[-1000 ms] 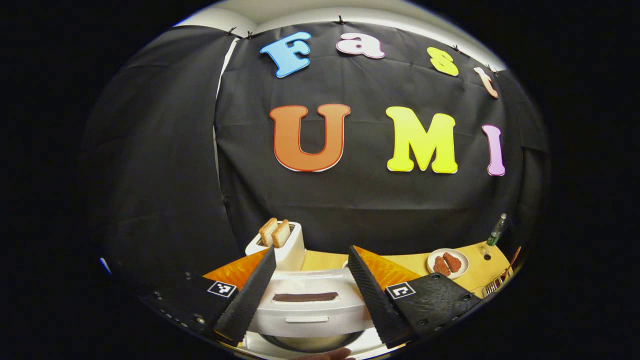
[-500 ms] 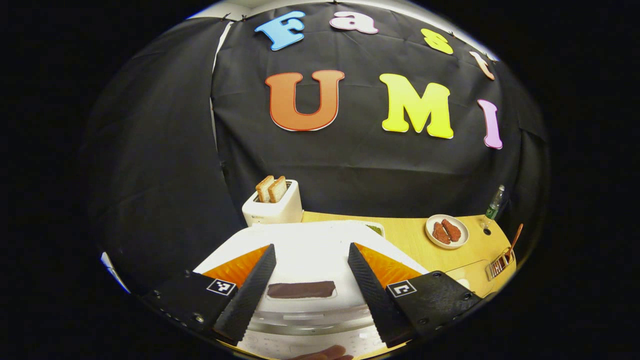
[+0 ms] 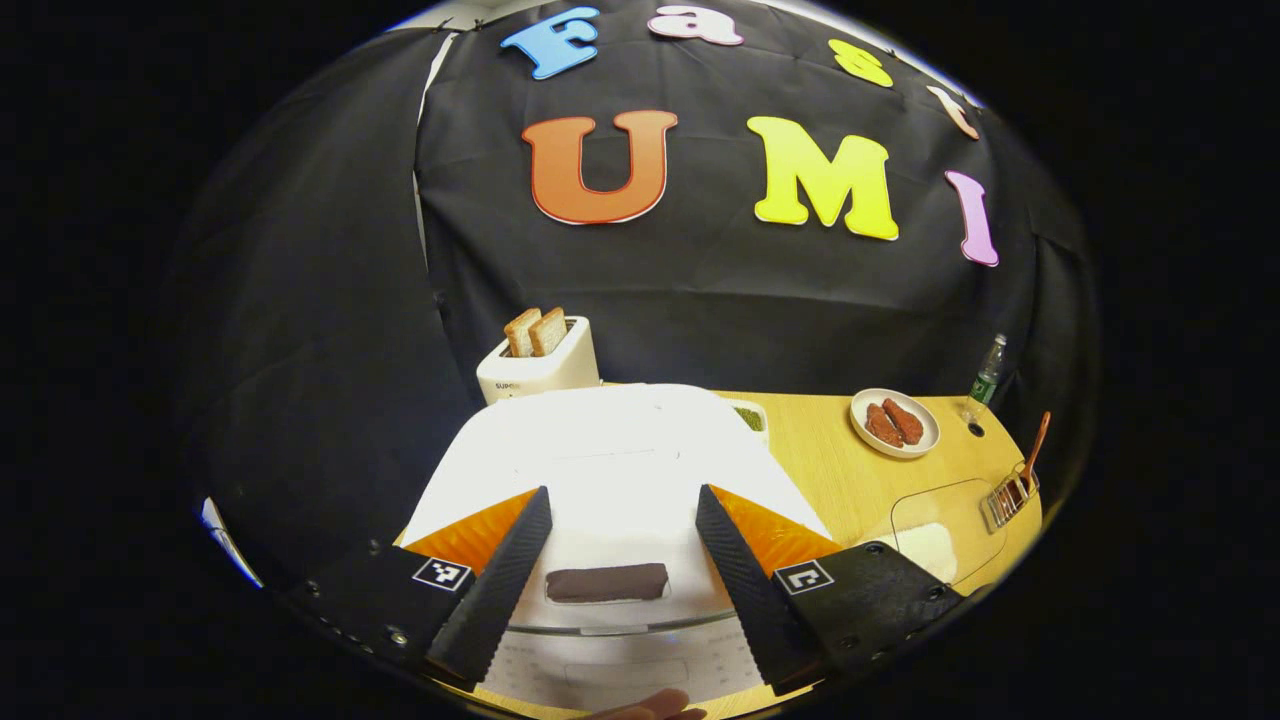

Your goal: Close the left gripper, press the button to open the rice cooker; take a wooden spoon from the chopstick holder with the right hand, scoop a spoonful of rice and pour it into the rice cooker, then put the wooden spoon back into the chopstick holder.

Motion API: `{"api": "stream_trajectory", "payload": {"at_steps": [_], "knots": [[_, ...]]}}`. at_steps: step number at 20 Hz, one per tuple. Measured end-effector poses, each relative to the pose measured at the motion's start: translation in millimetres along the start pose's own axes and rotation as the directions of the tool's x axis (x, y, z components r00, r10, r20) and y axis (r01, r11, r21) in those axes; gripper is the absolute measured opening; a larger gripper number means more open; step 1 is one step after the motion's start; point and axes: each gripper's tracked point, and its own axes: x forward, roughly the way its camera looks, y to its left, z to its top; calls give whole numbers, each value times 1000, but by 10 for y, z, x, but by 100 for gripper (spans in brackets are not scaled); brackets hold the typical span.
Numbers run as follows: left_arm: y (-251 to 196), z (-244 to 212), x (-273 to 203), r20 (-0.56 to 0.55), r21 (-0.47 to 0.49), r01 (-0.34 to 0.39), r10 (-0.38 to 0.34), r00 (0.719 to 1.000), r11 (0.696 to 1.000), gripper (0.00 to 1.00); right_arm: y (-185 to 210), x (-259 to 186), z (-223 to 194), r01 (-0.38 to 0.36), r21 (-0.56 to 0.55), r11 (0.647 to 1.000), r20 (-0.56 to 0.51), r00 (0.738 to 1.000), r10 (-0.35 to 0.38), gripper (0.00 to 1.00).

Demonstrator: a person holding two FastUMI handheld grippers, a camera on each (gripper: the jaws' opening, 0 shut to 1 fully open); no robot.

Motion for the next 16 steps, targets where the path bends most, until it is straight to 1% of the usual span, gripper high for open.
{"api": "stream_trajectory", "payload": {"at_steps": [1, 2, 6, 9, 10, 11, 13, 14, 15, 16], "knots": [[-6, -11, -12, 0, -3, 0, 0, 1000, 1000, 95, 2, 12, -18, 0, -3, 1000, -1, 1000, 0, 96], [0, -16, -7, 5, -8, -2, 2, 1000, 1000, 95, 6, 30, -34, 0, -5, 1000, -2, 1000, 0, 99], [19, -52, -65, 25, -13, -14, 14, 1000, 1000, 96, -13, 102, -158, 3, -3, 1000, -30, 1000, -3, 99], [41, -97, -74, 44, -31, 1, 1, 999, 1000, 97, -40, 133, -213, 3, 11, 1000, -45, 999, -3, 99], [38, -164, -61, 28, -35, 4, -3, 1000, 999, 97, -43, 145, -235, 3, 14, 1000, -48, 999, -3, 96], [47, -167, -85, 43, -30, 3, -2, 999, 1000, 97, -41, 159, -257, 3, 17, 1000, -53, 999, -2, 99], [47, -182, -80, 55, -28, -1, 2, 998, 1000, 97, -11, 163, -300, -7, 22, 1000, -63, 998, 8, 99], [42, -171, -87, 70, -32, 0, 2, 998, 999, 98, 14, 171, -297, -11, 21, 1000, -63, 998, 12, 96], [42, -180, -75, 69, -34, -1, 4, 998, 999, 98, 4, 181, -317, -9, 18, 1000, -65, 998, 10, 99], [51, -171, -64, 83, -36, -4, 7, 996, 999, 98, 5, 183, -321, -10, 17, 1000, -63, 998, 11, 99]]}}
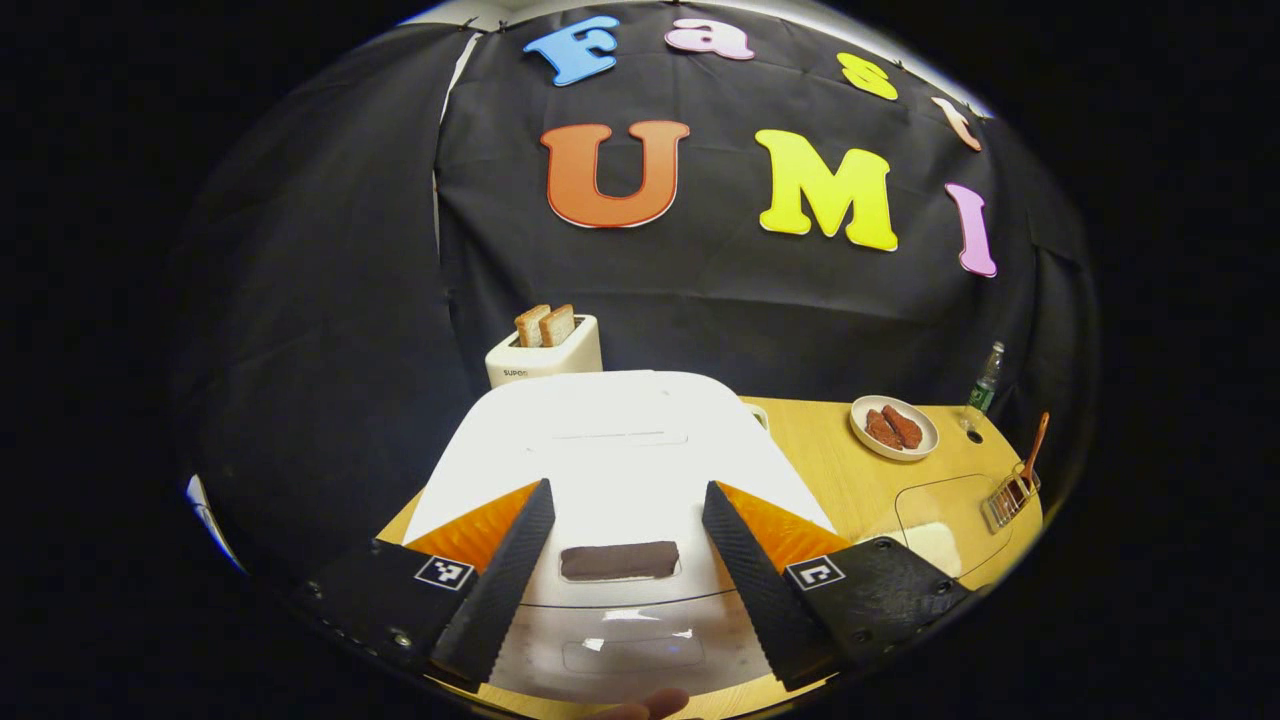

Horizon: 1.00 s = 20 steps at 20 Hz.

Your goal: Close the left gripper, press the button to open the rice cooker; take a wooden spoon from the chopstick holder with the right hand, scoop a spoonful of rice and pour it into the rice cooker, then put the wooden spoon back into the chopstick holder.

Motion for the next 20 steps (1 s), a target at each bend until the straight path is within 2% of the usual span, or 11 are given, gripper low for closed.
{"api": "stream_trajectory", "payload": {"at_steps": [5, 8, 9, 11, 13, 15, 16, 17, 18, 20], "knots": [[4, 14, -10, 57, -13, -7, 8, 998, 1000, 98, -28, 35, -31, 10, 1, 1000, -6, 1000, -10, 99], [17, 42, -29, 111, 16, -26, 24, 994, 1000, 97, -77, 38, -35, 29, -19, 999, -15, 999, -29, 96], [19, 26, -53, 110, 28, -34, 31, 993, 999, 96, -104, 41, -29, 37, -27, 999, -12, 999, -38, 99], [-52, 88, -153, 120, 10, -22, 20, 993, 1000, 95, -160, 34, -2, 56, -23, 998, -6, 998, -56, 96], [-183, 167, -300, 140, -7, 17, -16, 990, 1000, 93, -192, 35, 2, 72, -32, 997, -5, 997, -73, 96], [-194, 219, -497, 156, 14, 0, -2, 988, 1000, 93, -252, 25, 20, 94, -52, 994, -6, 995, -95, 96], [-215, 251, -621, 170, 24, -10, 6, 985, 1000, 93, -263, 18, 53, 98, -48, 994, -1, 995, -98, 99], [-271, 322, -764, 204, 26, -12, 7, 979, 1000, 93, -244, 18, 100, 93, -37, 995, 3, 996, -93, 96], [-369, 386, -897, 237, 25, 6, -12, 971, 1000, 93, -237, 11, 128, 89, -30, 996, 4, 996, -89, 99], [-628, 438, -1149, 273, 21, 60, -63, 960, 998, 90, -292, -13, 201, 102, -29, 994, 16, 995, -101, 96]]}}
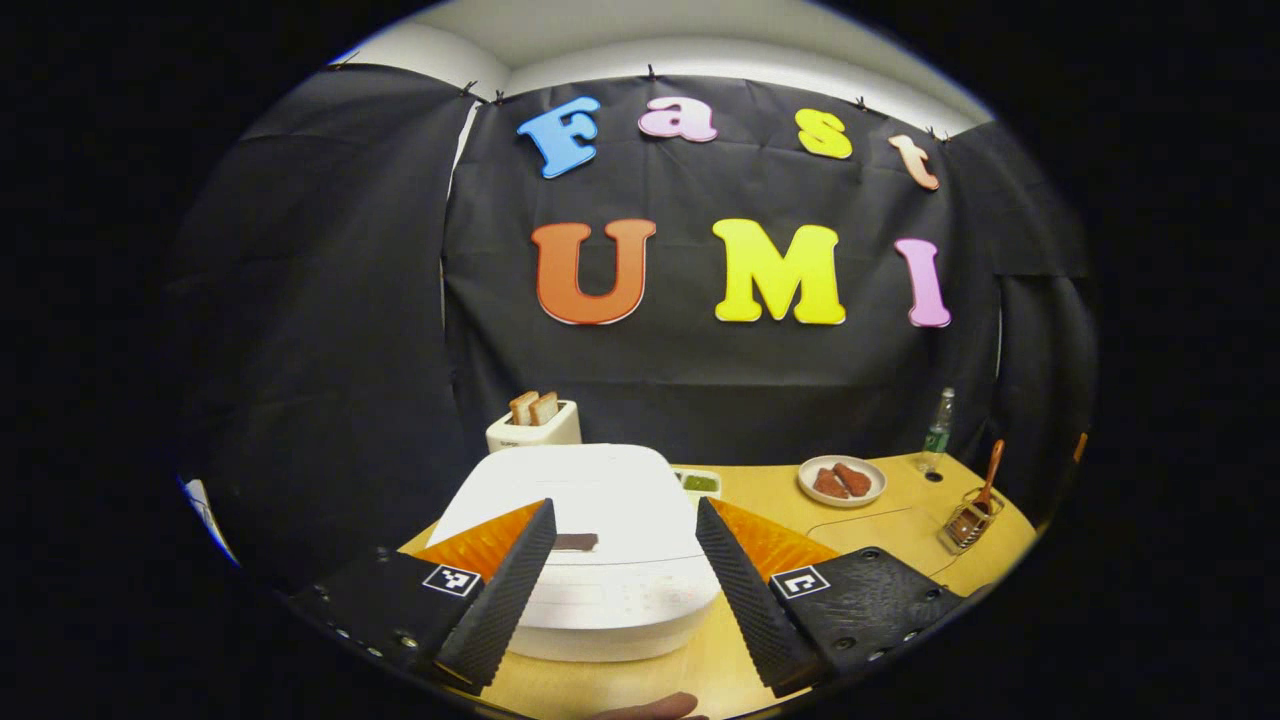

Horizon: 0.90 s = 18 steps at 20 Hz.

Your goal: Close the left gripper, press the button to open the rice cooker; take a wooden spoon from the chopstick holder with the right hand, scoop a spoonful of rice and pour it into the rice cooker, then put the wooden spoon back into the chopstick holder.

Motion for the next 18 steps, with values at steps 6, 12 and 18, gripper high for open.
{"api": "stream_trajectory", "payload": {"at_steps": [6, 12, 18], "knots": [[-465, 114, -609, 88, 44, 75, -79, 993, 996, 91, -224, -102, 96, 68, 29, 997, 25, 997, -69, 99], [-629, 243, -994, 148, 62, 93, -102, 984, 994, 92, -297, -220, 296, 78, 28, 997, 61, 995, -80, 96], [-698, 229, -1120, 171, 61, 130, -139, 976, 990, 92, -267, -343, 366, 66, 8, 998, 78, 995, -67, 99]]}}
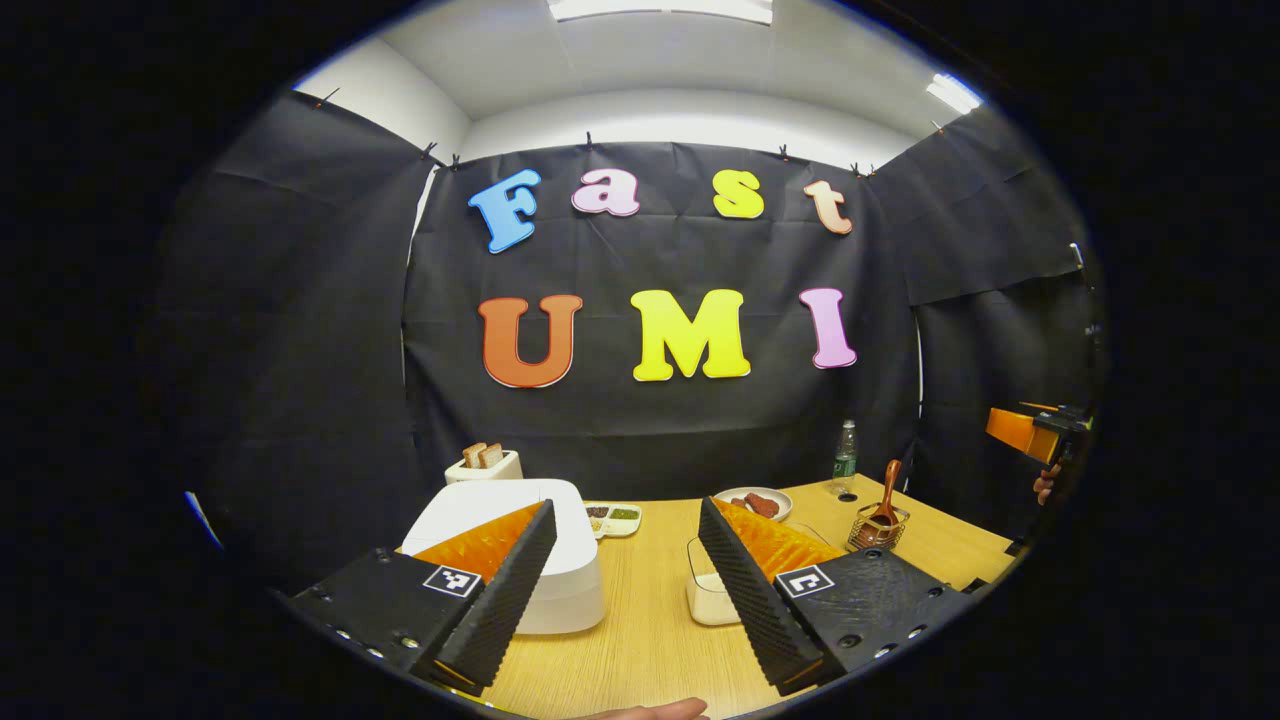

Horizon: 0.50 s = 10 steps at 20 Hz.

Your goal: Close the left gripper, press the button to open the rice cooker; take a wooden spoon from the chopstick holder with the right hand, scoop a spoonful of rice and pour it into the rice cooker, then put the wooden spoon back into the chopstick holder.

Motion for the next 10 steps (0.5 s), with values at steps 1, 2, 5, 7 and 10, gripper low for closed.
{"api": "stream_trajectory", "payload": {"at_steps": [1, 2, 5, 7, 10], "knots": [[-22, -13, -13, 3, -11, 13, -13, 1000, 1000, 91, 2, -19, -1, -5, -6, 1000, 0, 1000, 5, 99], [-21, -23, -25, -1, -18, 20, -21, 1000, 1000, 91, 1, -36, 10, -7, -12, 1000, 3, 1000, 7, 99], [75, 13, -38, 8, -25, -3, 3, 1000, 1000, 92, -39, -41, 35, 6, -31, 1000, 8, 1000, -6, 96], [27, 43, -56, 25, -36, 14, -13, 1000, 999, 92, -64, -44, 110, 20, -49, 999, 29, 999, -19, 99], [52, 26, -23, 26, -56, 20, -19, 999, 998, 91, -30, -65, 173, 19, -58, 998, 50, 999, -16, 99]]}}
